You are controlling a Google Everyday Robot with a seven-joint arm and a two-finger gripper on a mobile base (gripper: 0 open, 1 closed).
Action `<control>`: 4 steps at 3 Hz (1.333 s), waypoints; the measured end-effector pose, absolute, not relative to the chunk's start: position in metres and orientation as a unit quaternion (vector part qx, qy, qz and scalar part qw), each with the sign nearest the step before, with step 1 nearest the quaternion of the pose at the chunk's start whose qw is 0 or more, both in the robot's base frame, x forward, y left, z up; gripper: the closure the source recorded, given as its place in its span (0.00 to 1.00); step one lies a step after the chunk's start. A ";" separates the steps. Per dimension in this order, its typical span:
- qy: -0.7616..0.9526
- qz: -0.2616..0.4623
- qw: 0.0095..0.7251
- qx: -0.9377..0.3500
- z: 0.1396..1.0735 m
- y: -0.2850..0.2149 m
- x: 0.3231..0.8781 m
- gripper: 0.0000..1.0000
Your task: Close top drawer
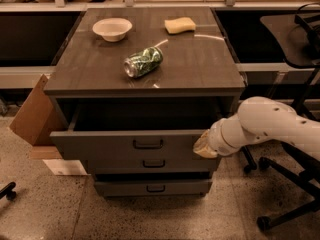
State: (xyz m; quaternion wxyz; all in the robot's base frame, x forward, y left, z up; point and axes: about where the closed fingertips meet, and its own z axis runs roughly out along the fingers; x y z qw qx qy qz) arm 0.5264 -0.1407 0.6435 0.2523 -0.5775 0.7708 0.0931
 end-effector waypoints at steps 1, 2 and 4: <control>0.771 0.093 0.252 -0.577 0.636 -0.136 0.552 1.00; 0.776 0.106 0.235 -0.576 0.595 -0.128 0.594 1.00; 0.768 0.114 0.259 -0.575 0.608 -0.132 0.581 1.00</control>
Offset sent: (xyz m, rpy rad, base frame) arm 0.0827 0.0144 -0.0581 -0.0061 0.0437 0.0037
